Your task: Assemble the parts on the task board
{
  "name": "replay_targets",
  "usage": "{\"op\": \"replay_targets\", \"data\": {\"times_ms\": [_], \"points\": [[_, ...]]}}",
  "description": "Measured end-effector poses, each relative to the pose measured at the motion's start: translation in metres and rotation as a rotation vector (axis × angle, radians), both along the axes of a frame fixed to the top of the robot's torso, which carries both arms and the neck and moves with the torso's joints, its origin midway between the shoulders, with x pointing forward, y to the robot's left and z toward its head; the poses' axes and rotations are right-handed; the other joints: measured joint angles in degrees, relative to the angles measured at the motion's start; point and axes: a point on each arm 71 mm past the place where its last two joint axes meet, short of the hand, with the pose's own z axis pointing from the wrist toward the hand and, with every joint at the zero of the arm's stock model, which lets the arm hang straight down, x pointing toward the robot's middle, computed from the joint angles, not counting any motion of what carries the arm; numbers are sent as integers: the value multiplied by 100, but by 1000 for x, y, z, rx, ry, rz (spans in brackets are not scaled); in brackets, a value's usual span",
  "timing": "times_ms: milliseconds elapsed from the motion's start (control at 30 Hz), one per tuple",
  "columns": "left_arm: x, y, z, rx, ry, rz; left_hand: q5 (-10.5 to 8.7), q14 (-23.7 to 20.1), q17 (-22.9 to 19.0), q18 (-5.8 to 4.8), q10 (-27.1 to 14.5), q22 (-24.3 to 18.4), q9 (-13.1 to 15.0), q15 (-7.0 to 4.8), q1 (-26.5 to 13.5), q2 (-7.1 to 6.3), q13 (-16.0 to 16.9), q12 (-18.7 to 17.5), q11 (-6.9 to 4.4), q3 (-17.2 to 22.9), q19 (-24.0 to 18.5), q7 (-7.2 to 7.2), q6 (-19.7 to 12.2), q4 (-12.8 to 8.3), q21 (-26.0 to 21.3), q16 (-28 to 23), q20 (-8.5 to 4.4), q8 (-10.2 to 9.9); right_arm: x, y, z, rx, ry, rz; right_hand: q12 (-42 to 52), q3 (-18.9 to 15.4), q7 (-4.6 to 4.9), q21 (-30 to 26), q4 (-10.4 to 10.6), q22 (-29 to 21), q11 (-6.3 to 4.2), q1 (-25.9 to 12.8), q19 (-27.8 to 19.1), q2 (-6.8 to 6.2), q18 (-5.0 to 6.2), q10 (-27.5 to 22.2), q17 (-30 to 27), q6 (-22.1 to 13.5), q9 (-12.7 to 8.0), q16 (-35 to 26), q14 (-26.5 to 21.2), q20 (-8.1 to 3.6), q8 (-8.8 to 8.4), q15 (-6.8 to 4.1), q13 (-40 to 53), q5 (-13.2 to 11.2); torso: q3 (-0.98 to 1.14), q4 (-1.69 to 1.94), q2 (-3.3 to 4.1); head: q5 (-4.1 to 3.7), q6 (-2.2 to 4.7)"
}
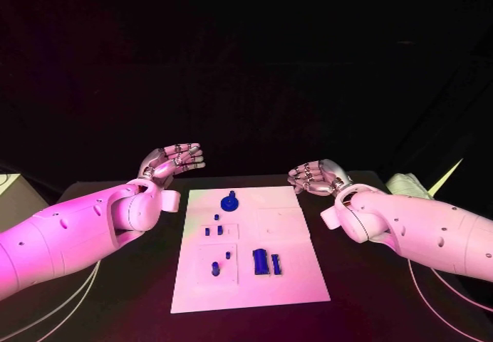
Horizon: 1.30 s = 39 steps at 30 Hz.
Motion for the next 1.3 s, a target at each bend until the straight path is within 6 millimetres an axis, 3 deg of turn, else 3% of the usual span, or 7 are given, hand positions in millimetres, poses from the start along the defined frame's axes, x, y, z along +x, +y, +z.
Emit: {"op": "replay_targets", "data": {"times_ms": [167,233,400,567,733,867,1300], "points": [[6,2,-6,1,-7,34,0,-7,-95,1,68,-281,-73,61,87,38,-1,-280,24,-36,30,70,71,7,-377,-471,28,-5,15,-3,0,104,-12,-22,-258,-62,37,-46,-125,-1088,84,-49,-155,30,0,83,-488,-3,-134,-721,-80,111,-142,99,-966,0,14,-12,-82,29,97],[6,2,-6,1,-7,34,-183,-754,-257,-109,-846,-570,-313,-79,-266,212,-68,-428,-156,-465,-642,-98,-715,-128,-671,-841,-219,-228,15,-3,0,107,-11,-22,-392,-577,-168,-127,-299,-1681,-70,-476,-1079,259,-156,-218,-936,-883,-566,-1030,-1048,-100,-334,-8,-1324,-176,18,-12,-91,34,106],[2,-1,-6,0,0,29,-719,-2841,-680,-591,-3455,-1309,-955,-544,-1731,679,-239,-785,-676,-1557,-2535,-574,-2987,-507,-1414,-1776,-1002,-784,9,1,1,127,-5,-21,-697,-1948,-739,-294,-694,-3027,-479,-1786,-3579,787,-680,-3032,-2012,-3231,-1660,-1731,-3659,-719,-792,-327,-2083,-621,21,5,-84,30,138],[-10,-17,-9,-7,17,11,-950,-3736,-863,-761,-4577,-1626,-1230,-743,-3833,876,-311,-938,-900,-2024,-3345,-774,-3966,-669,-1729,-2176,-1337,-1021,-6,14,1,195,8,-19,-824,-2544,-980,-345,-872,-3611,-664,-4595,-4677,1013,-866,-4658,-2485,-4252,-2144,-2036,-4809,-991,-994,-469,-2410,-815,65,81,-98,57,322],[-32,-37,-11,2,39,15,-1044,-4136,-943,-852,-5076,-1768,-1355,-834,-6090,964,-342,-993,-998,-2228,-3707,-864,-4405,-749,-1873,-2357,-1482,-1103,-30,34,7,312,21,-38,-868,-2809,-1089,-373,-954,-3874,-747,-6179,-5165,1117,-898,-5385,-2696,-4712,-2360,-2167,-5321,-1114,-1072,-536,-2558,-886,114,162,-118,79,480],[-51,-54,-12,21,54,29,-1065,-4276,-974,-852,-5246,-1818,-1401,-871,-6911,996,-351,-1017,-1049,-2285,-3830,-907,-4550,-774,-1918,-2410,-1543,-1139,-45,41,11,384,27,-79,-892,-2888,-1144,-373,-987,-3963,-776,-6736,-5327,1155,-986,-5638,-2770,-4852,-2435,-2204,-5501,-1165,-1105,-557,-2608,-912,133,197,-126,84,525],[-76,-66,-8,106,60,133,-1112,-4415,-998,-851,-5431,-1866,-1440,-895,-7758,1033,-364,-1021,-1070,-2368,-3962,-932,-4699,-794,-1945,-2467,-1592,-1188,-55,40,14,444,27,-190,-912,-2984,-1170,-394,-1004,-4055,-801,-7301,-5492,1191,-986,-5881,-2841,-5016,-2509,-2256,-5665,-1199,-1127,-577,-2656,-945,144,216,-130,85,538]]}}
